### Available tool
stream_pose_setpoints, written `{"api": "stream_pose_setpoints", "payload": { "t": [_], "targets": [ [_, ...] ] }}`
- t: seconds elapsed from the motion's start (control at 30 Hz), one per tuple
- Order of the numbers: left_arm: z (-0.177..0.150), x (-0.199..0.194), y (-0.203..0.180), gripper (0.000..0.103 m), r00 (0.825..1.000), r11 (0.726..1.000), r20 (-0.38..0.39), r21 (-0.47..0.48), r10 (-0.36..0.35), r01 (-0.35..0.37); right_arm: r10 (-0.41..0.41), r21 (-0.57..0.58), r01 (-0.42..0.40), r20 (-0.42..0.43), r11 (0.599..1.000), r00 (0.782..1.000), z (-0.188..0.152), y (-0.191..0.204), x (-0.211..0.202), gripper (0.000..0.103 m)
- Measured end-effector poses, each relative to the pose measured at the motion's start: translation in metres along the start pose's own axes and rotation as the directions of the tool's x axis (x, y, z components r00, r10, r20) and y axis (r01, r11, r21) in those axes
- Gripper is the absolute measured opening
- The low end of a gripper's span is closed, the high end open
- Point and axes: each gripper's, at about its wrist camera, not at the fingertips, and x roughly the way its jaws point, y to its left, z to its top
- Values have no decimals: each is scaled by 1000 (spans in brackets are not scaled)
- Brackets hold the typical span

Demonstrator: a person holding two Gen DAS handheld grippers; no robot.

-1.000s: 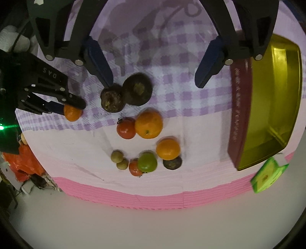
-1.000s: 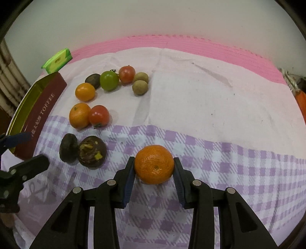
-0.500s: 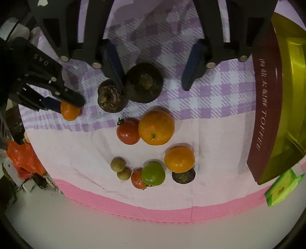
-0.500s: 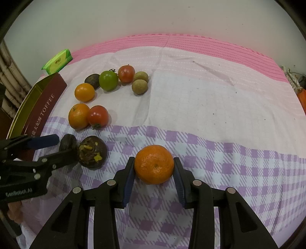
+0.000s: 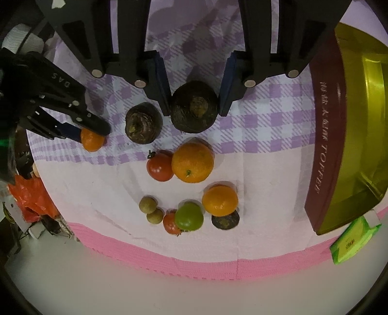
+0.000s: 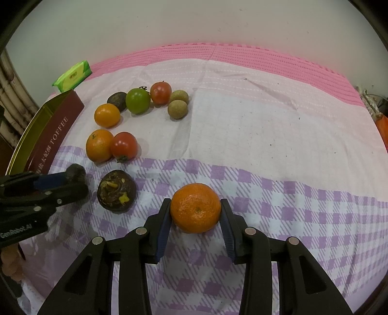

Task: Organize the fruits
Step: 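Carry the dark brown fruit into the gold tin tray and open the left gripper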

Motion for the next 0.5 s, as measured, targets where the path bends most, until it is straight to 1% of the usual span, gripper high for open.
{"api": "stream_pose_setpoints", "payload": {
  "t": [0.3,0.43,0.5],
  "targets": [
    [8,-33,11,35,998,999,51,-23,28,-27,-17,-12,17,3,1000,1000,-1,3,0,40],
    [15,-48,28,35,996,997,76,-60,57,-52,-26,-17,26,4,1000,1000,-1,5,1,40],
    [18,-55,39,35,992,994,90,-78,87,-80,-28,-18,28,4,999,1000,-2,5,0,40]
  ]
}}
